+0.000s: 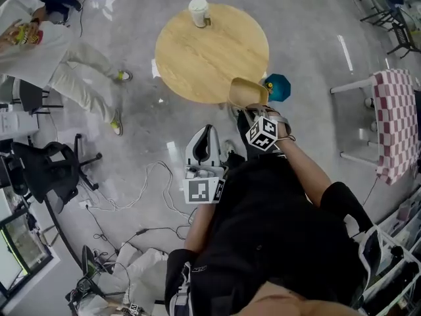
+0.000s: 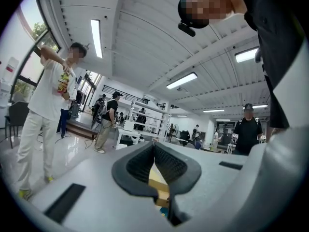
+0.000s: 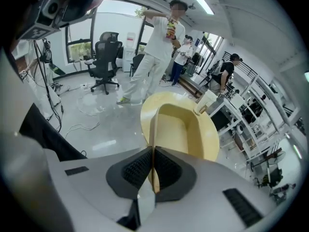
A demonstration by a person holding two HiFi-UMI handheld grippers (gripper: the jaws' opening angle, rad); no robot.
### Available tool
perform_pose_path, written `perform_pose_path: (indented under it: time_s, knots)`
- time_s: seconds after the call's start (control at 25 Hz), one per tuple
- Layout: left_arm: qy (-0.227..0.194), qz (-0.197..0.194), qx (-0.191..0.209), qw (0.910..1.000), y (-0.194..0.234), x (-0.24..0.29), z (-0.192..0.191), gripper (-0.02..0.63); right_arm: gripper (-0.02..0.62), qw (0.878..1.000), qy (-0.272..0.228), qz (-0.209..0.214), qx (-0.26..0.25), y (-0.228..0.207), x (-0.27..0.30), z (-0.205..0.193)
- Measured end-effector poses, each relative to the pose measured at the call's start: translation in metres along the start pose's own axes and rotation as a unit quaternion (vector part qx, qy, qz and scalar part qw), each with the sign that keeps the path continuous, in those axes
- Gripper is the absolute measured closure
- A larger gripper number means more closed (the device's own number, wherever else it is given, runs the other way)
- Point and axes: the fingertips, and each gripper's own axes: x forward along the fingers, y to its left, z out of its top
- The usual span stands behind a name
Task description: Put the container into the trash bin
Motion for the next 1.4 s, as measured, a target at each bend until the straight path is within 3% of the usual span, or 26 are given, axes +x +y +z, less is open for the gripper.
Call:
perform_pose_path:
  time_s: [0.56, 1.08, 1.4]
  knots:
    - [0.017, -0.091, 0.01, 0.9957, -0.104, 0.006, -0.025, 0.595, 0.56, 0.993, -0.024, -0.052, 0.102, 0.013, -0.095, -0.082]
    - [0.032, -0.154, 0.013, 0.9875, -0.248, 0.036, -0.056, 0.595, 0.56, 0.98, -0.029, -0.076, 0.183, 0.009, -0.166, -0.213]
    - [0.038, -0.172, 0.024, 0.9841, -0.317, 0.05, -0.07, 0.595, 0.56, 0.974, -0.022, -0.079, 0.212, 0.007, -0.191, -0.286]
